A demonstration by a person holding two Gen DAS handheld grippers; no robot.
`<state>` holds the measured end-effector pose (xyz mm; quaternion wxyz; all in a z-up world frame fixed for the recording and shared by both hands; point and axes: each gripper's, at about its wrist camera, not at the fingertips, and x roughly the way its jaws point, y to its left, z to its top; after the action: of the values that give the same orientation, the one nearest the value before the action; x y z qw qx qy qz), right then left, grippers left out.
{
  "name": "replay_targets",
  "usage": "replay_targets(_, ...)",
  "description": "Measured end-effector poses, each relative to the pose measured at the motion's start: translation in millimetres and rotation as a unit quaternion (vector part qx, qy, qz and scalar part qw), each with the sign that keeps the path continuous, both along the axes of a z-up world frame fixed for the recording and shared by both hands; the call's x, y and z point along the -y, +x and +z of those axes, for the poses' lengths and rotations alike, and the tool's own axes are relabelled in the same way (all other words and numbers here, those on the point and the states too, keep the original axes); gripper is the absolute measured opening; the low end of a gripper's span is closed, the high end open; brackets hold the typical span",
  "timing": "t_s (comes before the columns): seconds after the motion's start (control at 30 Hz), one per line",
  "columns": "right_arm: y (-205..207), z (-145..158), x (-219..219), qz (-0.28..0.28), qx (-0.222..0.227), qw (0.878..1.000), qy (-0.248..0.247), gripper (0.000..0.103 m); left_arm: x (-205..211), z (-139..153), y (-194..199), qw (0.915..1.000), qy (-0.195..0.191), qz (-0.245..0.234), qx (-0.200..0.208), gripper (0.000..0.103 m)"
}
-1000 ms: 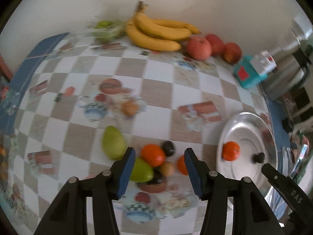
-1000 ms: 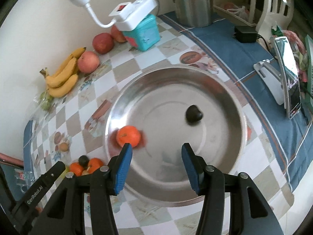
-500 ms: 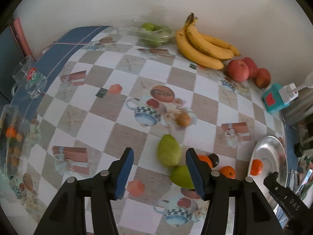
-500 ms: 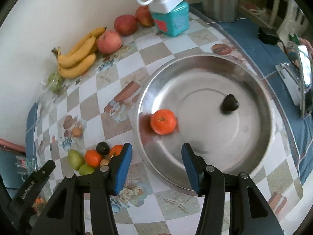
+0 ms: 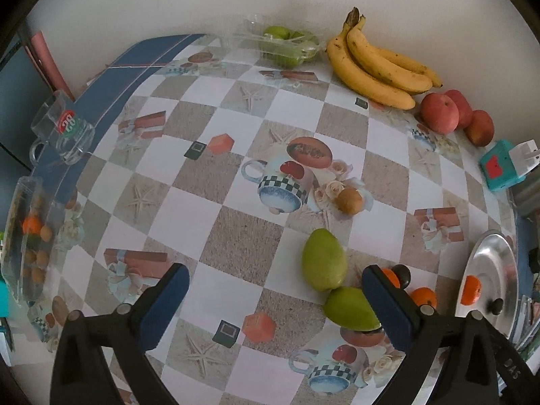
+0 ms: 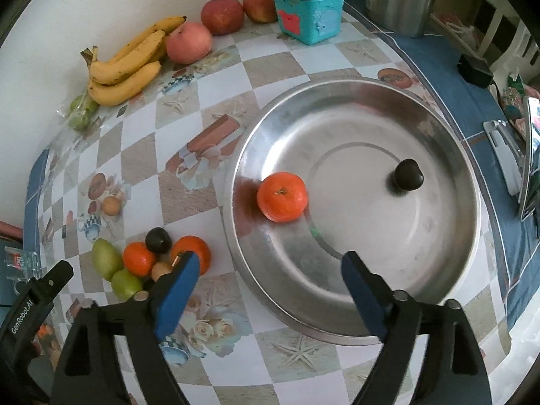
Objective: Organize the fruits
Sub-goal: 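Move the left tool to the green pear while the right tool moves to a stemmed orange, then grasp the green pear with the left tool while the right tool grasps the stemmed orange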
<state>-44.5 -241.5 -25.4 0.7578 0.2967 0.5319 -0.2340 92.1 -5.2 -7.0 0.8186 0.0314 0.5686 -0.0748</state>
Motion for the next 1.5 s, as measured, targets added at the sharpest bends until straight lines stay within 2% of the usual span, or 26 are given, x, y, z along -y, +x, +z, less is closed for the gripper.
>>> replay_targets(0.17, 0.6, 10.8, -1.8, 0.002, 0.021, 1.0, -0.024, 0.094, 1.4, -0.8, 0.1, 1.0, 0.005, 0.0, 0.0, 0.103)
replay_targets(0.33, 5.9, 18.9, -8.4, 0.019, 0.051, 0.998, -0.027, 0.095, 2.7, 0.8, -0.1, 1.0, 0.007, -0.004, 0.004, 0.103)
replay_targets(0.5, 15.9, 6.4, -18.1, 0.041, 0.038, 0.998, -0.006, 0.095, 0.9, -0.2, 2.3, 1.0, 0.004, -0.003, 0.005, 0.103)
replay_targets(0.87, 34.1, 1.5, -48.0, 0.098, 0.063, 0.993, 0.014, 0.095, -8.4, -3.7, 12.9, 0.9998, -0.009, 0.009, 0.014, 0.103)
replay_targets(0.97, 34.8, 4.8, -47.1, 0.089, 0.077, 0.993, 0.003, 0.095, -8.7, -7.2, 14.9, 0.9996, -0.026, 0.006, 0.003, 0.103)
replay_targets(1.17, 38.4, 12.0, -50.6, 0.105, 0.101, 0.989, -0.026, 0.095, -0.7, -7.5, 17.2, 0.9995, -0.025, -0.012, 0.017, 0.103)
replay_targets(1.23, 39.7, 11.1, -51.5, 0.106, 0.102, 0.989, -0.033, 0.092, -1.5, -5.5, 19.8, 0.999, -0.036, -0.01, 0.022, 0.103)
replay_targets(1.3, 42.3, 9.2, -53.4, 0.114, 0.099, 0.988, -0.037, 0.081, -1.5, -4.9, 21.4, 0.9987, -0.044, -0.01, 0.025, 0.102)
replay_targets(1.37, 43.4, 7.2, -54.5, 0.12, 0.099, 0.987, -0.037, 0.075, -0.6, -5.3, 22.8, 0.9981, -0.055, -0.012, 0.024, 0.101)
replay_targets(1.43, 44.8, 3.9, -55.1, 0.124, 0.094, 0.987, -0.034, 0.074, 1.5, -6.5, 23.4, 0.9975, -0.065, -0.016, 0.022, 0.099)
replay_targets(1.5, 45.0, 1.1, -55.0, 0.126, 0.091, 0.987, -0.032, 0.064, 5.3, -9.3, 23.5, 0.9972, -0.07, -0.021, 0.018, 0.094)
